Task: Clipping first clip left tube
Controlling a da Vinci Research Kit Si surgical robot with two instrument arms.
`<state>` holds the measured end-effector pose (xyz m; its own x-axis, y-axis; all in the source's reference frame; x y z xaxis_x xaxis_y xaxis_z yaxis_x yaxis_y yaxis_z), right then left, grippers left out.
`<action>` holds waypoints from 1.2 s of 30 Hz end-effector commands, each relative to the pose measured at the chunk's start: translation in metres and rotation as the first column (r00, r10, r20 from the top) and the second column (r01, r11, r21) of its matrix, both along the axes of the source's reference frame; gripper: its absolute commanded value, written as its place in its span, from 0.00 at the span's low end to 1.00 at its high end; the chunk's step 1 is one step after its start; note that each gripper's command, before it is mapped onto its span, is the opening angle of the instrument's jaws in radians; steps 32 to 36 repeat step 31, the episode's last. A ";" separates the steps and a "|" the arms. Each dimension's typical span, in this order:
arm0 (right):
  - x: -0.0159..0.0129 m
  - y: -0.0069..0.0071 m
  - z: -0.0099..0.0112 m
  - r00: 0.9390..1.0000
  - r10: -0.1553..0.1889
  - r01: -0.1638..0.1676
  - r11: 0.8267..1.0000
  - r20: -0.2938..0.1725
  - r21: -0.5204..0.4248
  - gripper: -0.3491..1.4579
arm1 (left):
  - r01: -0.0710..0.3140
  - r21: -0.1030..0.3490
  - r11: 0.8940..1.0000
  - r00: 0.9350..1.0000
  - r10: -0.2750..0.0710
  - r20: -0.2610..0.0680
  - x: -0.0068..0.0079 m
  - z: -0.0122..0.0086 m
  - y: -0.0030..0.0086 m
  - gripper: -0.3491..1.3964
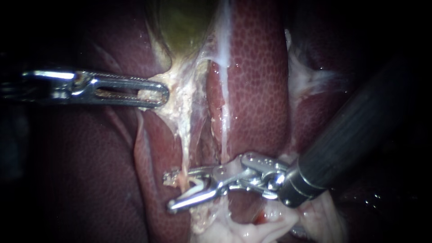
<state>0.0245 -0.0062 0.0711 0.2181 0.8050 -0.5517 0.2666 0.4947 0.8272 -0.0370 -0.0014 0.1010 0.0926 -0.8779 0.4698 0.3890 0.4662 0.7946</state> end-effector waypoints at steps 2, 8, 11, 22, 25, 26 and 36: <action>0.0000 0.0000 0.0000 1.000 -0.001 0.001 1.000 0.000 0.000 0.47 | 0.000 0.000 1.000 1.000 0.000 0.000 0.0000 0.0000 0.0000 0.00; -0.0001 0.0001 -0.0001 1.000 0.001 -0.001 1.000 0.001 0.001 0.46 | 0.000 0.000 1.000 1.000 0.000 0.000 0.0000 0.0000 0.0000 0.00; -0.0012 -0.0001 -0.0003 0.999 -0.038 0.038 0.999 -0.018 0.015 0.12 | 0.000 0.000 1.000 1.000 0.000 0.000 0.0000 0.0000 0.0000 0.00; -0.0015 0.0002 -0.0001 0.999 -0.033 0.033 0.999 0.024 0.005 0.00 | 0.000 0.000 1.000 1.000 0.000 0.000 0.0000 0.0000 0.0000 0.00; -0.0015 0.0002 0.0000 0.999 -0.033 0.033 0.999 0.024 0.004 0.00 | 0.000 0.000 1.000 1.000 0.000 0.000 0.0000 0.0000 0.0000 0.00; -0.0015 0.0002 0.0000 0.999 -0.033 0.033 0.999 0.024 0.004 0.00 | 0.000 0.000 1.000 1.000 0.000 0.000 0.0000 0.0000 0.0000 0.00; -0.0016 0.0003 0.0001 0.999 -0.033 0.033 0.999 0.024 0.004 0.00 | 0.000 0.000 1.000 1.000 0.000 0.000 0.0000 0.0000 0.0000 0.00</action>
